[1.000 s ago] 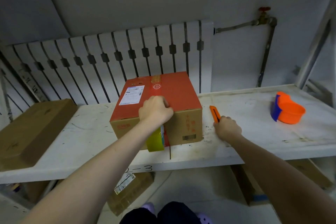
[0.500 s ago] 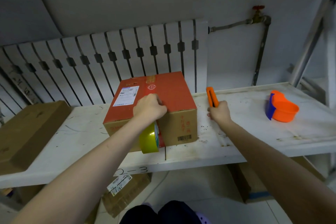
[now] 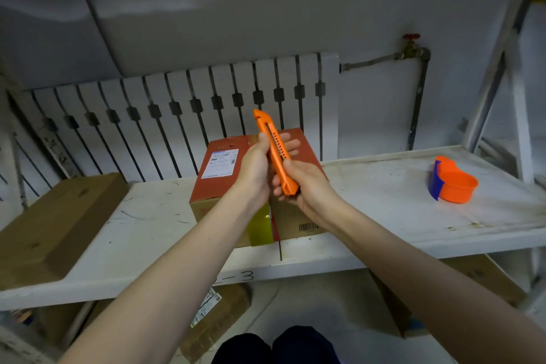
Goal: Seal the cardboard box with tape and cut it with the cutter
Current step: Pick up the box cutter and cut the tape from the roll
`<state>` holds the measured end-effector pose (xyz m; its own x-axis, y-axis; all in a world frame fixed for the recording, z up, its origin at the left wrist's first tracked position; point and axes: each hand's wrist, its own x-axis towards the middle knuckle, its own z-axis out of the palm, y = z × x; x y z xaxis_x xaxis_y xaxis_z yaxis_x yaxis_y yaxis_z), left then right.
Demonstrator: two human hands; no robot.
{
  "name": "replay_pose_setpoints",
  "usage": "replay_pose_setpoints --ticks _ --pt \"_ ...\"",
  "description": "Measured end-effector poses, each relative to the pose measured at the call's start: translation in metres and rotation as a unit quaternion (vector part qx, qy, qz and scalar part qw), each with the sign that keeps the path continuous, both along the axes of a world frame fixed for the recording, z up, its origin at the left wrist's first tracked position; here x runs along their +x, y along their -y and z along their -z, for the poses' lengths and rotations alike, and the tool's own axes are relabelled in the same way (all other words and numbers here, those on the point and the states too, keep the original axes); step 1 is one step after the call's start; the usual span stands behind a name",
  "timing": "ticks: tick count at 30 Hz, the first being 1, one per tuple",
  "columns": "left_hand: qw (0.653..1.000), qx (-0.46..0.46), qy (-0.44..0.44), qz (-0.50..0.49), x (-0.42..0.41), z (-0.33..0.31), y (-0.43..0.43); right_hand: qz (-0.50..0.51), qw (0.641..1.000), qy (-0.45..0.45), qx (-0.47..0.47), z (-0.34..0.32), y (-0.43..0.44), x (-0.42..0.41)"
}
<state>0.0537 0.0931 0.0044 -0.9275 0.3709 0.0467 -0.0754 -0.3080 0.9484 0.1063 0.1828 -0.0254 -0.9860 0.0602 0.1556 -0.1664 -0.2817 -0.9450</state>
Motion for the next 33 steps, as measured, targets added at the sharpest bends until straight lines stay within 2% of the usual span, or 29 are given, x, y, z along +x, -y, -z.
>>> replay_pose_setpoints --ticks 2,9,15,19,23,26,28,30,31,33 --pt "1.000 0.008 0.000 -0.001 0.002 0.000 0.009 0.001 1.000 0.005 0.029 0.000 0.007 0.000" --pt "0.997 -0.063 -0.040 0.012 0.004 0.002 0.025 0.050 0.994 0.083 0.059 -0.005 0.023 -0.001" --pt "0.996 -0.069 -0.024 0.044 0.003 0.005 0.035 0.087 0.985 0.121 0.092 -0.006 0.024 -0.001" --pt "0.999 -0.032 -0.013 0.014 0.001 0.004 0.038 0.095 0.982 0.109 0.120 -0.002 0.025 -0.003" --pt "0.998 -0.053 -0.018 0.010 -0.003 0.005 0.040 0.017 0.991 0.084 0.106 0.001 0.027 -0.004" --pt "0.998 -0.058 -0.004 0.025 0.000 0.003 0.042 -0.003 0.989 0.049 0.139 0.000 0.025 -0.005" --pt "0.991 -0.127 -0.030 -0.027 0.000 0.002 0.043 0.038 0.985 0.036 0.166 0.001 0.021 -0.010" --pt "0.959 -0.241 -0.064 -0.136 -0.002 0.007 0.047 0.114 0.965 0.028 0.233 0.004 0.013 -0.020" --pt "0.937 -0.288 -0.064 -0.185 -0.001 0.010 0.051 0.155 0.942 0.019 0.296 0.005 0.009 -0.025" --pt "0.920 -0.336 -0.025 -0.200 0.003 0.020 0.057 0.178 0.888 -0.013 0.425 0.008 0.002 -0.034"
